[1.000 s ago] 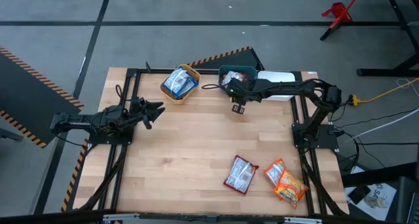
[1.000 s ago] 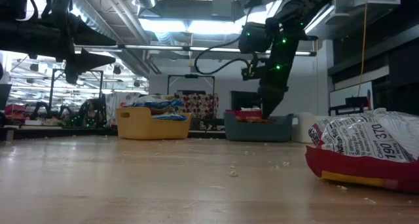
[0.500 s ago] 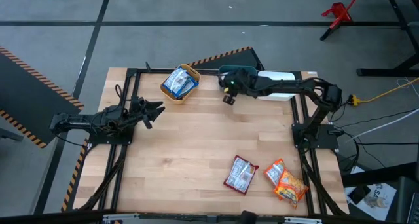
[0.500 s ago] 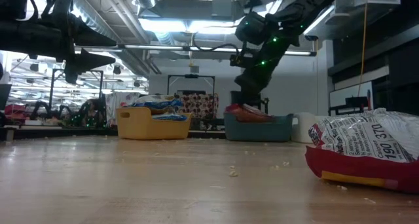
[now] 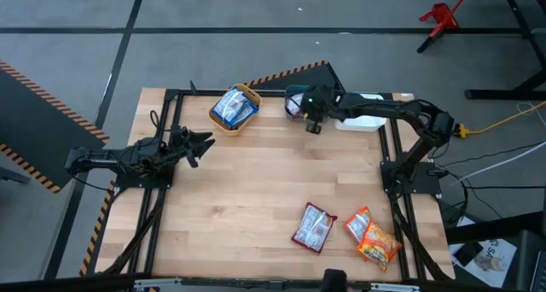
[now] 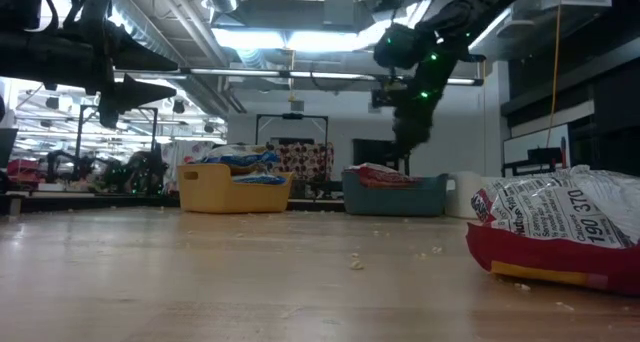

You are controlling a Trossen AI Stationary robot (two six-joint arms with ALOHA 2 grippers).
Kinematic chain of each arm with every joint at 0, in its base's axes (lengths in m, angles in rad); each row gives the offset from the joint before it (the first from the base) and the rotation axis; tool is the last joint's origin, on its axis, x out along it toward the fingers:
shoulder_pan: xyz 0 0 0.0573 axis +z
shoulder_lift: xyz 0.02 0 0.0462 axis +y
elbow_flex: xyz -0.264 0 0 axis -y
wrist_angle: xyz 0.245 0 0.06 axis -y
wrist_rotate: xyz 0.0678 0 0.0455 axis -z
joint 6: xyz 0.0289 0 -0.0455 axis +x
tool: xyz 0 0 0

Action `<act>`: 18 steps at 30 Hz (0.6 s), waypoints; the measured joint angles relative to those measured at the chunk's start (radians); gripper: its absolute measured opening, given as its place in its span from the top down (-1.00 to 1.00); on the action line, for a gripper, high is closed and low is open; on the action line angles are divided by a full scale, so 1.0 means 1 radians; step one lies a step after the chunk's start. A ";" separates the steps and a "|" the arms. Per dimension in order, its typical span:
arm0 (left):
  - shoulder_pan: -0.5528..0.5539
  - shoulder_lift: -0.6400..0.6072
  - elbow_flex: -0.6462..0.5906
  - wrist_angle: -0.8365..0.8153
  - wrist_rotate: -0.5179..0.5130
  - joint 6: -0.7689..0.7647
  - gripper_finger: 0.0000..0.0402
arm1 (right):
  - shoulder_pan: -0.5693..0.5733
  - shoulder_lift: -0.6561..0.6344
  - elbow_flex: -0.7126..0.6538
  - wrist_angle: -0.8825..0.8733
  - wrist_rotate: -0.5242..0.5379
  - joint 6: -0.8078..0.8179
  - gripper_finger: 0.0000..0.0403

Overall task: Sort Maruchan noodles
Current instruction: Put the top red noodle pack into the blue bin

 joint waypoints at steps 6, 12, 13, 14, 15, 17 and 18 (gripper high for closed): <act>0.000 0.000 0.000 0.000 0.000 0.006 -0.06 | -0.093 0.000 0.000 -0.107 -0.138 -0.036 0.16; 0.000 0.000 0.000 0.000 -0.003 0.008 -0.06 | -0.165 0.000 0.000 -0.070 -0.197 -0.040 -0.30; 0.000 0.000 0.000 0.000 -0.003 0.008 -0.06 | -0.173 0.000 0.000 -0.065 -0.207 -0.054 -0.35; 0.000 0.000 0.000 0.000 -0.003 0.008 -0.06 | -0.180 0.000 0.000 -0.062 -0.220 -0.066 -0.38; 0.000 0.000 0.000 0.000 -0.003 0.009 -0.06 | -0.186 0.000 0.000 -0.060 -0.232 -0.082 -0.40; 0.000 0.000 0.000 0.000 -0.003 0.009 -0.06 | -0.196 0.005 0.000 -0.059 -0.258 -0.104 -0.41; 0.000 0.000 0.000 0.000 -0.003 0.009 -0.06 | -0.200 0.011 0.000 -0.061 -0.269 -0.112 -0.40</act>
